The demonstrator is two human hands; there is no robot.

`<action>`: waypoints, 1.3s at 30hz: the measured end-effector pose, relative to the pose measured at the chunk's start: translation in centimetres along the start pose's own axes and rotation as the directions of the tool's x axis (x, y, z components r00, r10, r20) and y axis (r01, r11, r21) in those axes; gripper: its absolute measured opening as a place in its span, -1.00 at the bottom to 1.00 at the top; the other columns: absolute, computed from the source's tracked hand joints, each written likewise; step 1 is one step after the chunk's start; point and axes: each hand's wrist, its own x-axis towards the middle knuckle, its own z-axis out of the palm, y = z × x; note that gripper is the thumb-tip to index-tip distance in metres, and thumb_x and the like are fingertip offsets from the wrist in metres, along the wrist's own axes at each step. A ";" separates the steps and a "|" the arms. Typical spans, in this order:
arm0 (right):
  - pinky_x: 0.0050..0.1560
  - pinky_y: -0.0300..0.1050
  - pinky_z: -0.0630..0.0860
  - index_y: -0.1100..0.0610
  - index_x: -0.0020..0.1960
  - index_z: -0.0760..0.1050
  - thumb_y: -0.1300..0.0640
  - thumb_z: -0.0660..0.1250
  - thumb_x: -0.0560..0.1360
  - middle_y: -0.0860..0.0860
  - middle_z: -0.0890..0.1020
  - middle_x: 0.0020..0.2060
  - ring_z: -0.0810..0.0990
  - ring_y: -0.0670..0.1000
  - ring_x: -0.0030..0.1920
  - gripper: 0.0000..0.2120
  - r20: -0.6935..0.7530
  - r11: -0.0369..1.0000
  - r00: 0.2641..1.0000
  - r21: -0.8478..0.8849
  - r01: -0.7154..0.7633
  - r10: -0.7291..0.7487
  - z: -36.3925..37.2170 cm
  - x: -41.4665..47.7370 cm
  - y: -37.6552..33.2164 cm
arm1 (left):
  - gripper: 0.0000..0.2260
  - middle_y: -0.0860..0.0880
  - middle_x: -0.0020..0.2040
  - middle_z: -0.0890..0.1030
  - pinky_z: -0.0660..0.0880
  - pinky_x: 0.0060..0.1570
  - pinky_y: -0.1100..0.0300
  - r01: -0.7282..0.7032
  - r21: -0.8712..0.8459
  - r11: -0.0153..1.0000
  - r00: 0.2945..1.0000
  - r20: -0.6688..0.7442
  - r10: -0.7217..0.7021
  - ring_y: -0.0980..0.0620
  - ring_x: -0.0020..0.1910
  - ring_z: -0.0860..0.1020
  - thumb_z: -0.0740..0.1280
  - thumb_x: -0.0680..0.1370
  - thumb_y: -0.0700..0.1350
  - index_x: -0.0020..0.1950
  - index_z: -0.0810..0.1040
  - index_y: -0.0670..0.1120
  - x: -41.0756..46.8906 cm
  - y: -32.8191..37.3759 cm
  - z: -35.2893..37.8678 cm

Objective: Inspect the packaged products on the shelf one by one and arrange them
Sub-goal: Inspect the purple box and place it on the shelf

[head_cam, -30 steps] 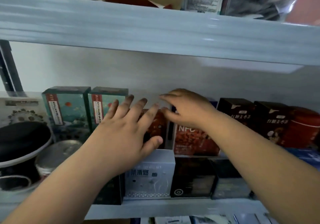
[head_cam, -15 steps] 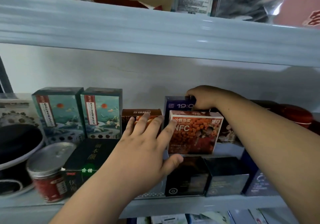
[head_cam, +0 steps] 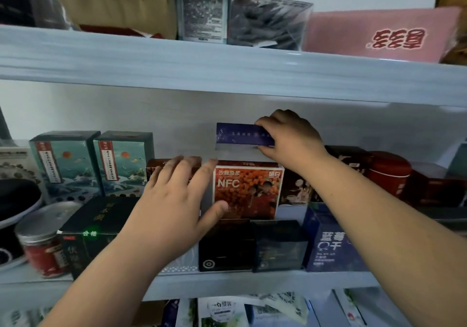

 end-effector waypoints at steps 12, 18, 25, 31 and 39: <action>0.04 0.09 0.46 0.20 0.22 0.63 0.17 0.47 0.44 0.15 0.62 -0.02 0.49 0.13 0.06 -0.64 -0.536 0.977 0.823 -0.017 0.214 -0.190 -5.6 -12.9 1.7 | -0.17 -0.22 0.39 0.40 0.46 0.28 -0.21 0.053 -0.110 0.993 0.939 -0.333 -0.087 -0.27 0.35 0.42 0.53 0.45 -0.09 0.63 0.18 -0.11 -3.1 6.7 -1.7; 0.16 0.05 0.50 0.20 0.32 0.60 0.17 0.48 0.50 0.12 0.63 0.07 0.57 0.13 0.09 -0.61 -0.536 0.943 0.820 0.121 0.311 -0.201 -10.9 -19.4 2.7 | -0.19 0.16 0.46 0.31 0.33 0.29 0.47 -0.071 -0.529 0.846 0.945 -0.306 -0.113 0.16 0.41 0.36 0.56 0.45 -0.14 0.50 0.18 0.32 -5.7 12.5 -2.8; 0.45 -0.22 0.37 0.06 0.46 0.49 0.01 0.47 0.57 0.02 0.49 0.41 0.44 -0.09 0.41 -0.51 -0.377 0.797 0.926 0.568 0.204 0.032 -11.0 -25.8 4.2 | -0.63 0.38 0.06 0.60 0.53 -0.10 0.46 0.082 -0.860 0.504 0.957 -0.073 -0.282 0.32 0.07 0.60 0.36 0.48 0.07 0.26 0.40 0.21 -9.4 19.0 -1.9; 0.22 -0.29 0.55 -0.31 0.59 0.08 -0.19 0.43 0.48 -0.23 0.27 0.51 0.36 -0.23 0.46 -0.20 0.117 0.272 0.919 0.934 -0.230 0.377 -7.4 -32.6 2.6 | -0.63 0.26 0.12 0.66 0.66 -0.06 0.16 0.294 -0.916 0.272 0.908 0.179 -0.378 0.15 0.11 0.67 0.33 0.48 0.17 0.28 0.46 0.21 -13.7 22.7 1.0; -0.27 0.06 0.71 -0.10 0.29 0.54 0.05 0.43 0.45 -0.01 0.75 0.04 0.76 0.09 -0.02 -0.59 0.612 -0.606 0.751 0.703 -0.374 0.247 -3.1 -39.9 0.6 | -0.56 -0.05 0.19 0.68 0.66 -0.29 -0.11 0.479 -0.877 -0.046 0.795 0.455 -0.402 -0.17 0.02 0.72 0.37 0.47 0.08 0.35 0.49 0.20 -15.8 25.2 1.9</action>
